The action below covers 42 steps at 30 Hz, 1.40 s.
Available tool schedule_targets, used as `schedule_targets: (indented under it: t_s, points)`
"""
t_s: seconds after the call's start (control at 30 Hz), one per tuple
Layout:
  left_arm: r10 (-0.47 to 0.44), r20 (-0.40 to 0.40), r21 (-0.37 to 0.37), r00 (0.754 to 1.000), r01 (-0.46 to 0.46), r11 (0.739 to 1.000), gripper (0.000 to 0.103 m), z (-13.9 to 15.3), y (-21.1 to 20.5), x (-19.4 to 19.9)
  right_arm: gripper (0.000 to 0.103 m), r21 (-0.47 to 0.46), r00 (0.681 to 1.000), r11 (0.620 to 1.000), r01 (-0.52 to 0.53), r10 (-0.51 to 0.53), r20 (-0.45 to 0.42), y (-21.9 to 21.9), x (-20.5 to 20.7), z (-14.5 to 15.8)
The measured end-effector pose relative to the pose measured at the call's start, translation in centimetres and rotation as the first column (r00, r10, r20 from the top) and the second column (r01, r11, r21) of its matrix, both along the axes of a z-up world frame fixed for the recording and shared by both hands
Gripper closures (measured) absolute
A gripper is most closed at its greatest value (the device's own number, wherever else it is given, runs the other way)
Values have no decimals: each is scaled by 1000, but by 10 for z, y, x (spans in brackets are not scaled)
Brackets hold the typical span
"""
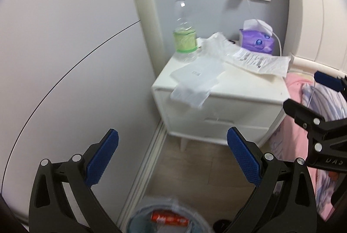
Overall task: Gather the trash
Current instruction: 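Move both tools back toward the water bottle on the nightstand, then close the left gripper around the clear plastic water bottle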
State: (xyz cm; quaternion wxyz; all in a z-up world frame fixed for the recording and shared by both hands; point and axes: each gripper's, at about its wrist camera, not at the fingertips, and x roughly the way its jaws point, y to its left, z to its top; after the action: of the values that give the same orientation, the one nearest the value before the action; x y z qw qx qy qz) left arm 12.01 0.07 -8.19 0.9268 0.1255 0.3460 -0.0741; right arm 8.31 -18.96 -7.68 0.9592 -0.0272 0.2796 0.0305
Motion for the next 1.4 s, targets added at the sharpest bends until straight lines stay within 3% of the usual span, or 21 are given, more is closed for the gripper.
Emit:
schedule_targets:
  t_s: [0.13,0.57,1.03,1.13,1.4]
  points:
    - [-25,6,0,1000,25,1000,6,2,-24,31,7,4,999,999,40,-40,-7,-23,14,-1]
    - [-39,-12,16,999,39,999,6,-7,-48,107,7,19,997,997,73,-72,-19,-64,85,3]
    - [-77,25,11,997,76,997,6,4,-62,188,7,14,999,999,43,-43,1,-69,145,17]
    - [-85,32,22,996,84,996,6,1,-62,205,7,10,1000,999,31,-31,4,-67,161,13]
    - [-110,-13,-37,994,110,993,6,-22,-58,255,7,19,1000,999,26,-26,-18,-57,207,-2]
